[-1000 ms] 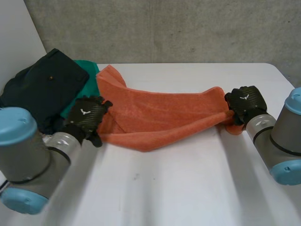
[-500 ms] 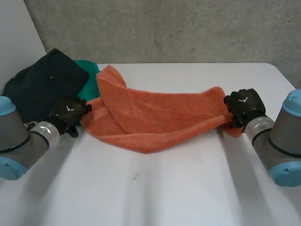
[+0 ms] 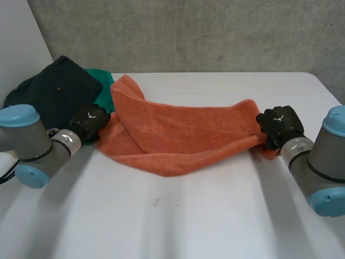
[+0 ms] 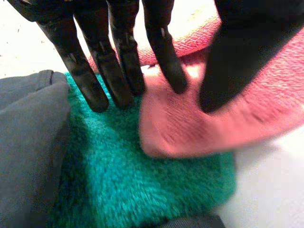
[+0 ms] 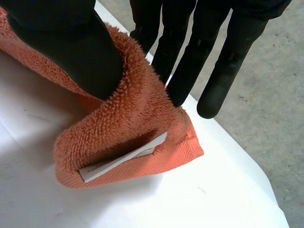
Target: Fold the laundry.
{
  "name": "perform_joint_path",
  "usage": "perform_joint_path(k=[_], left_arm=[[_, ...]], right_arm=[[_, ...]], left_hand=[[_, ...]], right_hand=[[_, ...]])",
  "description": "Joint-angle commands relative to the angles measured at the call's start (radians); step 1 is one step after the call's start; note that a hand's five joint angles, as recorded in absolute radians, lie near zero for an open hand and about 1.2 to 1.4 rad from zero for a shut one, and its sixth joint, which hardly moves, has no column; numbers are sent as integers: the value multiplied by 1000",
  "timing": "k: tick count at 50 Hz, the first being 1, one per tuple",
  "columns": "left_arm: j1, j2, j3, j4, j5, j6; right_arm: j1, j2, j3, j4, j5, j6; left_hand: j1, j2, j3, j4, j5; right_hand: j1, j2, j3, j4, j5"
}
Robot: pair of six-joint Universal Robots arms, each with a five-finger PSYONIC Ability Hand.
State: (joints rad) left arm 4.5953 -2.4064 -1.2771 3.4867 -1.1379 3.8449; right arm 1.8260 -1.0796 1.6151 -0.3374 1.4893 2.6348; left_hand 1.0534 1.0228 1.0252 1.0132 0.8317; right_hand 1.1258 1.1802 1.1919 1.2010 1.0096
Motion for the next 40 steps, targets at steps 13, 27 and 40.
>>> perform_joint_path(k=[13, 27, 40], left_arm=[[-26, 242, -116, -28, -82, -122], [-6, 138, -170, -37, -51, -99], [5, 9, 2, -135, -53, -67]], right_arm=[[-67, -86, -124, 282, -41, 13], [-65, -40, -129, 244, -54, 27], [-68, -7, -127, 241, -54, 25]], left_hand=[[-217, -187, -189, -177, -170], [-593, -563, -565, -553, -546], [-582, -551, -553, -541, -534]], right_hand=[[271, 216, 204, 195, 212], [271, 216, 204, 195, 212], [271, 216, 204, 195, 212]])
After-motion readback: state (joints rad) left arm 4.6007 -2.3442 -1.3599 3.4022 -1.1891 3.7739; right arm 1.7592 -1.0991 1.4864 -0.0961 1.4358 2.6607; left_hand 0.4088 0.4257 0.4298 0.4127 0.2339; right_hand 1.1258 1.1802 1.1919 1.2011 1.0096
